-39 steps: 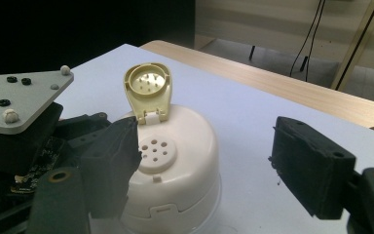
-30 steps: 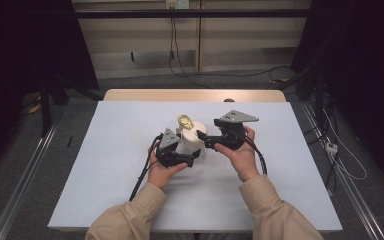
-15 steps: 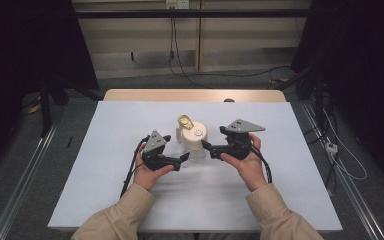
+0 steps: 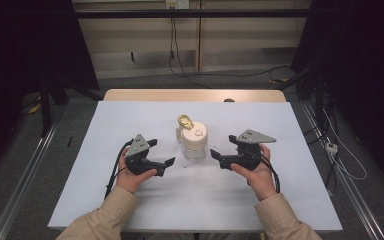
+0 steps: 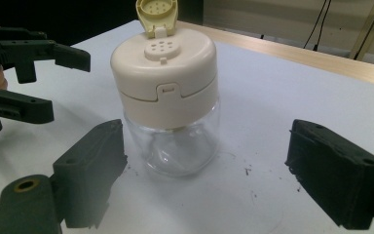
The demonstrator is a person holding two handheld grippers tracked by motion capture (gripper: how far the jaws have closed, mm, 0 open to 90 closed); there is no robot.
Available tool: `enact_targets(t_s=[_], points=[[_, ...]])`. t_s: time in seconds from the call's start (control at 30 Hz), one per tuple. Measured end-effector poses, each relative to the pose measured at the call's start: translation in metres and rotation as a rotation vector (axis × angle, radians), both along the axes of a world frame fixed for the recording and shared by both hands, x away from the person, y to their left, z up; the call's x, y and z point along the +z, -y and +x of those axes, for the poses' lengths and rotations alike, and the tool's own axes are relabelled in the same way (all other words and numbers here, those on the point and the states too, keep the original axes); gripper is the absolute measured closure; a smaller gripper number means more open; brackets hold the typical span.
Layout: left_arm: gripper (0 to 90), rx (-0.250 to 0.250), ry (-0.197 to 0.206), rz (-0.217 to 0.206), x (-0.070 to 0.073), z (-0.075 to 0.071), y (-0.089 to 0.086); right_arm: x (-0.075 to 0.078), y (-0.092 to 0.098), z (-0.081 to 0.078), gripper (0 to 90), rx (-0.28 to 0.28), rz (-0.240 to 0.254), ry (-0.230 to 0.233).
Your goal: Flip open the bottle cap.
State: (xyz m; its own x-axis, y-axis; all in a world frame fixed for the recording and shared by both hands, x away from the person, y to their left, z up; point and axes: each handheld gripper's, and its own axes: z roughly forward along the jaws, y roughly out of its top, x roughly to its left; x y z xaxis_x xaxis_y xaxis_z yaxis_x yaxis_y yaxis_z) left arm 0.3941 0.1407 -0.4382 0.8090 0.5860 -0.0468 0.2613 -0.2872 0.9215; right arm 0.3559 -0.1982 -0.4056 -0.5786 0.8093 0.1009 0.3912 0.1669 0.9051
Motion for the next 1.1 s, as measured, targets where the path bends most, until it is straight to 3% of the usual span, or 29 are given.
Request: enact_targets(t_s=[0.5, 1.1], points=[[5.0, -0.011, -0.005, 0.015, 0.001, -0.012, -0.023, -0.012, 0.019, -0.02, 13.0, -0.005, -0.024, 0.007], [5.1, 0.018, -0.018, 0.024, 0.001, -0.022, -0.054, -0.025, 0.04, -0.041, 12.9, -0.012, -0.015, 0.007]])
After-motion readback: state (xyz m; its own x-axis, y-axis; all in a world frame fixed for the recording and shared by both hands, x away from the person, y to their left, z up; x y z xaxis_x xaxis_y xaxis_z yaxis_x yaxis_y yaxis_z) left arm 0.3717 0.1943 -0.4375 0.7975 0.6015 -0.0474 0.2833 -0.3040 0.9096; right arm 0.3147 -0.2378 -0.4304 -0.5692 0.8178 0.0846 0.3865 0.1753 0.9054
